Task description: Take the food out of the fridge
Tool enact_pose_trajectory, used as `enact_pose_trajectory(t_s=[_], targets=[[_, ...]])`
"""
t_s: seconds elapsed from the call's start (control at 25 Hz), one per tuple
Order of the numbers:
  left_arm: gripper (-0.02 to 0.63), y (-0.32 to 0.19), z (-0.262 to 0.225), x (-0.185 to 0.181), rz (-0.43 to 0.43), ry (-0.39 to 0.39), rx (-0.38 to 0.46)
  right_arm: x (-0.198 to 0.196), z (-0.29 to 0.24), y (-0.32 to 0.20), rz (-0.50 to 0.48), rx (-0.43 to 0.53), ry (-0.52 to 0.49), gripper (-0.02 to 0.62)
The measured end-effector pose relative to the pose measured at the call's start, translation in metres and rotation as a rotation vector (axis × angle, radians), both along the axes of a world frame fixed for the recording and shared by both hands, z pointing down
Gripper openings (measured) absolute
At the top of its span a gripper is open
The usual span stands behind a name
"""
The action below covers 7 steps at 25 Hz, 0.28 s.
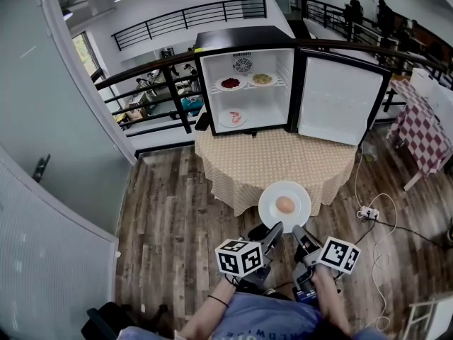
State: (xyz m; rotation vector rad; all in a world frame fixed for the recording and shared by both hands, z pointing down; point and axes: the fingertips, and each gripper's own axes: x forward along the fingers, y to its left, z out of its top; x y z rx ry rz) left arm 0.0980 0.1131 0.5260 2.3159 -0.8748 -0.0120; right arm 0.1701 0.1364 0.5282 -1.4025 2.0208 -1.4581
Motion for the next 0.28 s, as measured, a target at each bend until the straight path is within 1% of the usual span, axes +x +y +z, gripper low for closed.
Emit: enact_pose_trajectory(t_s=[0.08, 0.28], targets=[[0.147, 0.0009, -0.0001, 0.0006, 0.0, -0.002, 0.003, -0.0007, -0.0011, 0.0005, -0.002, 0.006, -0.011, 0.048], [0.149, 0.0057, 0.0015, 0.0029, -0.005, -0.002, -0.001, 0.0046, 0.0029, 0.0059, -0.001, -0.008, 0.013, 0.048]])
